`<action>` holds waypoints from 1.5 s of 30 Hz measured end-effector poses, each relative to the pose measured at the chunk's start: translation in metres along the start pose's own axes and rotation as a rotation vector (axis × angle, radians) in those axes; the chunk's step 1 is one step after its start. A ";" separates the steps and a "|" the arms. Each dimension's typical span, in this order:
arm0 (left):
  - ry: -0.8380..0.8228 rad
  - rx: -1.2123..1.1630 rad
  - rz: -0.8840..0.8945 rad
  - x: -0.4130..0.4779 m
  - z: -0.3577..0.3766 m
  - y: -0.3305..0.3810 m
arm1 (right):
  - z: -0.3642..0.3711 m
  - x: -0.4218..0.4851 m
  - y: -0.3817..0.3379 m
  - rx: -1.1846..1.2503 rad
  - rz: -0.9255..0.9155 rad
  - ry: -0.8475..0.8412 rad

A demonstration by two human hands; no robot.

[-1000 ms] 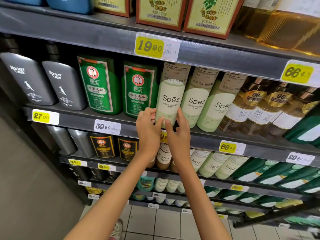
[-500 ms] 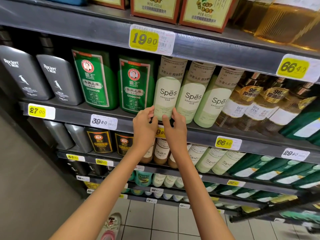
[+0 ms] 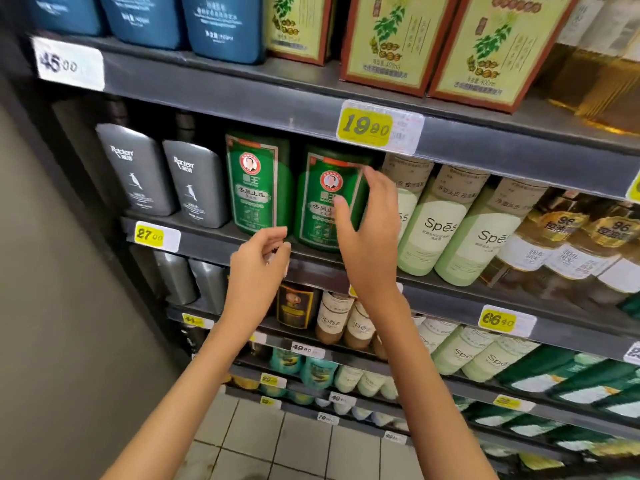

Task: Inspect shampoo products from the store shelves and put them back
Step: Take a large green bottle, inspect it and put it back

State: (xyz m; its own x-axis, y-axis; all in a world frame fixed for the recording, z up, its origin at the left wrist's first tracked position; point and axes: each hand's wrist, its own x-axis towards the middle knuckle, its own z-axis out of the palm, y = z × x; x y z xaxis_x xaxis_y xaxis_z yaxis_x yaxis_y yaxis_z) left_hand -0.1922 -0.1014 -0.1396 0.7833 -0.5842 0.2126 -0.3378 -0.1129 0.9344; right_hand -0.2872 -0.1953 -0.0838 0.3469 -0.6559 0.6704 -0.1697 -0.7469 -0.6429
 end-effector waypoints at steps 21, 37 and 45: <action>-0.049 -0.106 -0.053 0.010 -0.052 -0.029 | 0.036 0.059 -0.004 -0.486 0.115 -0.172; -0.062 -0.072 -0.062 0.009 -0.046 -0.020 | 0.025 0.043 -0.009 -0.438 0.090 -0.217; -0.036 -0.072 -0.056 0.002 -0.050 -0.021 | 0.017 0.049 -0.007 -0.322 0.202 -0.211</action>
State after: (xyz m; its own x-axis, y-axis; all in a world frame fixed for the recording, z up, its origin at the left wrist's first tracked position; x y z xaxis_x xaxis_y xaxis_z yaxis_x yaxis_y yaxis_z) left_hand -0.1575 -0.0606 -0.1443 0.7800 -0.6075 0.1502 -0.2544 -0.0886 0.9630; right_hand -0.2536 -0.2205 -0.0526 0.4522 -0.7810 0.4308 -0.5210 -0.6233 -0.5831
